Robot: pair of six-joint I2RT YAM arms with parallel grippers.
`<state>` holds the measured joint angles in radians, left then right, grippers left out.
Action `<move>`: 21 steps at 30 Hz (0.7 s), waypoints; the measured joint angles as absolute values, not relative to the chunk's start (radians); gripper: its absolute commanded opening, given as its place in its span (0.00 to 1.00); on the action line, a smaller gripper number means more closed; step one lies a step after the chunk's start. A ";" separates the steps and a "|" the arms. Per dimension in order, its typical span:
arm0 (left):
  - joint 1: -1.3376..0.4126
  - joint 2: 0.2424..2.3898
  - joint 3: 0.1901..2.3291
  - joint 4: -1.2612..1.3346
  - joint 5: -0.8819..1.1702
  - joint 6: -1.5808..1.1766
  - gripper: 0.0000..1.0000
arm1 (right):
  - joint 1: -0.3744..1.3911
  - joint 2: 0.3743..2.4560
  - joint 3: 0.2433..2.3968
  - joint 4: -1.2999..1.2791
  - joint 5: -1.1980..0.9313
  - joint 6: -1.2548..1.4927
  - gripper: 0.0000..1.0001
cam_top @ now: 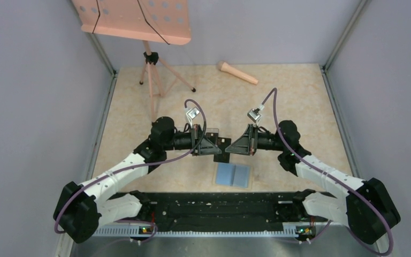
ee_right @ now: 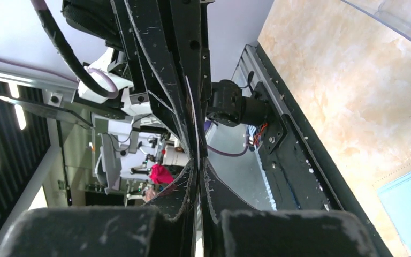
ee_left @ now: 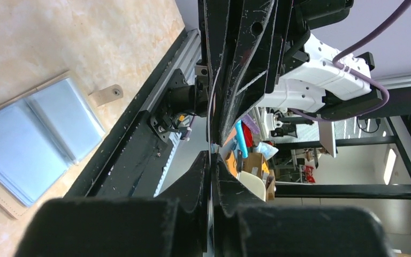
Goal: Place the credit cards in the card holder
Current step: Insert the credit card into the card holder.
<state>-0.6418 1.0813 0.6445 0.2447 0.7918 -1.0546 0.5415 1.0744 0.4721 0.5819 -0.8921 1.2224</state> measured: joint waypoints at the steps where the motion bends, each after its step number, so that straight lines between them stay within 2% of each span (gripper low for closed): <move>1: -0.641 1.082 0.643 0.244 0.792 -1.056 0.10 | 0.542 1.076 0.471 0.588 -0.892 1.225 0.00; 3: -0.640 1.081 0.641 0.244 0.793 -1.061 0.28 | 0.542 1.084 0.471 0.601 -0.895 1.235 0.00; 4: -0.639 1.081 0.641 0.243 0.793 -1.061 0.42 | 0.543 1.087 0.471 0.609 -0.896 1.243 0.00; 7: -0.641 1.081 0.641 0.213 0.791 -1.051 0.55 | 0.555 1.090 0.471 0.630 -0.892 1.256 0.00; 10: -0.643 1.076 0.656 0.087 0.744 -1.003 0.58 | 0.560 1.085 0.474 0.575 -0.879 1.225 0.00; 14: -0.643 1.076 0.697 -0.119 0.620 -0.925 0.59 | 0.560 1.065 0.522 0.289 -0.802 1.087 0.00; 18: -0.642 1.131 0.712 -0.272 0.510 -0.876 0.58 | 0.528 1.019 0.549 0.057 -0.719 0.976 0.00; 21: -0.641 1.220 0.711 -0.337 0.477 -0.862 0.55 | 0.474 0.981 0.508 0.005 -0.684 0.952 0.00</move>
